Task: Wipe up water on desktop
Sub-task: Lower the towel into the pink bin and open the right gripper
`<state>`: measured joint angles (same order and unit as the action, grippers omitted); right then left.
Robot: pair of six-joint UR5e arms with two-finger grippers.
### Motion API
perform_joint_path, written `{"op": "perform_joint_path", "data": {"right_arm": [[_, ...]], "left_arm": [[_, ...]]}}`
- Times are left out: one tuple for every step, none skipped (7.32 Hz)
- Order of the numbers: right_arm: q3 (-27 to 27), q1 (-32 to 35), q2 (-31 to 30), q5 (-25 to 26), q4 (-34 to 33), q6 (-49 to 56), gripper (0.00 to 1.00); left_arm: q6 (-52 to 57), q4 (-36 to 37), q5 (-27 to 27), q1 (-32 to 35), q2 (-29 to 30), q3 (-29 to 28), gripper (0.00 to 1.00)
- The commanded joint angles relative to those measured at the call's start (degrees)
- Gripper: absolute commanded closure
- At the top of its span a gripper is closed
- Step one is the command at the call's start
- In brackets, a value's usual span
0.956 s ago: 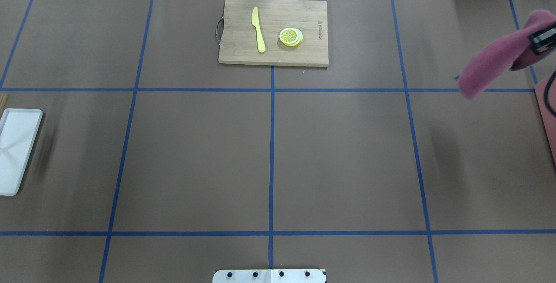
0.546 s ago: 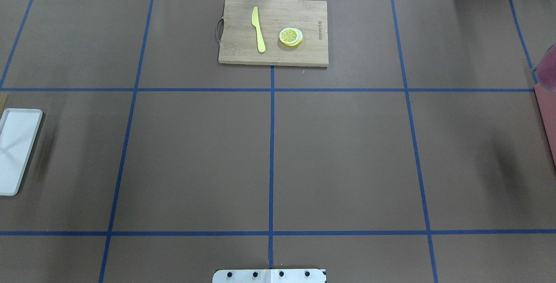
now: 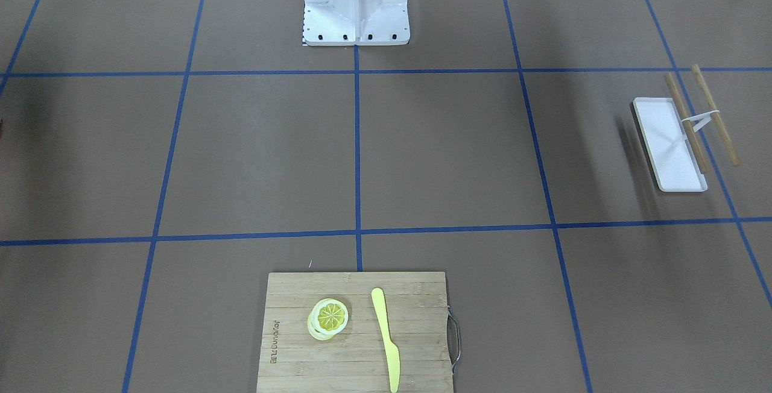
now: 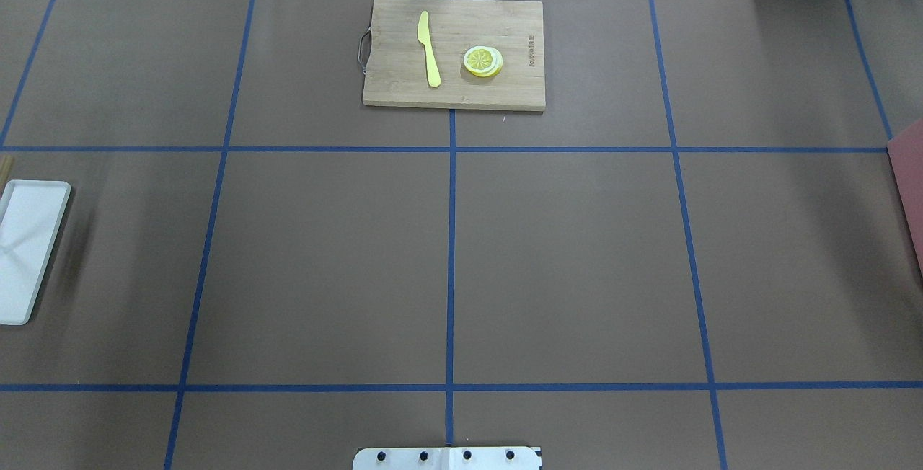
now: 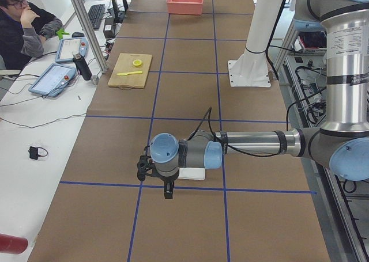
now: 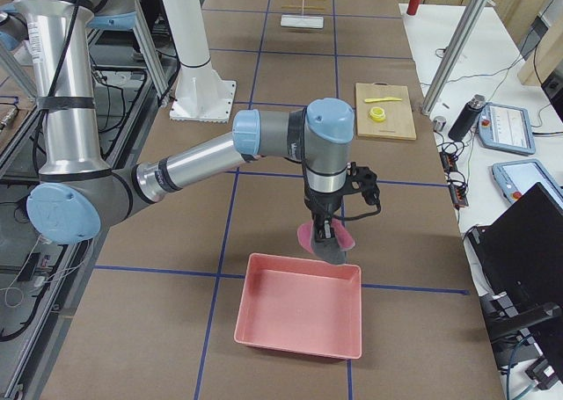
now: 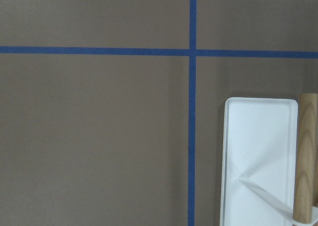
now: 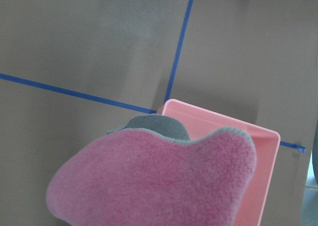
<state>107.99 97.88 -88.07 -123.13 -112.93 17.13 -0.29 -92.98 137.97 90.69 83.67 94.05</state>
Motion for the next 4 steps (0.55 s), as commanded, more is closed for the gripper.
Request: {"op": "perform_joint_path", "data": {"right_arm": [[-7.2, 1.9, -5.3, -0.2, 10.8, 0.8, 1.0], [-11.6, 1.8, -5.2, -0.7, 17.0, -0.5, 1.0], [-13.8, 0.5, -4.8, -1.4, 20.5, -3.5, 1.0], [-13.9, -1.4, -4.8, -1.7, 22.5, -6.1, 0.87]], "left_arm": [[0.0, 0.0, -0.1, -0.1, 0.0, -0.2, 0.02], [-0.1, 0.0, -0.2, -0.1, 0.0, -0.3, 0.02], [-0.1, 0.0, -0.1, -0.1, 0.1, -0.2, 0.02], [-0.1, 0.0, -0.1, -0.1, 0.1, -0.2, 0.02]]}}
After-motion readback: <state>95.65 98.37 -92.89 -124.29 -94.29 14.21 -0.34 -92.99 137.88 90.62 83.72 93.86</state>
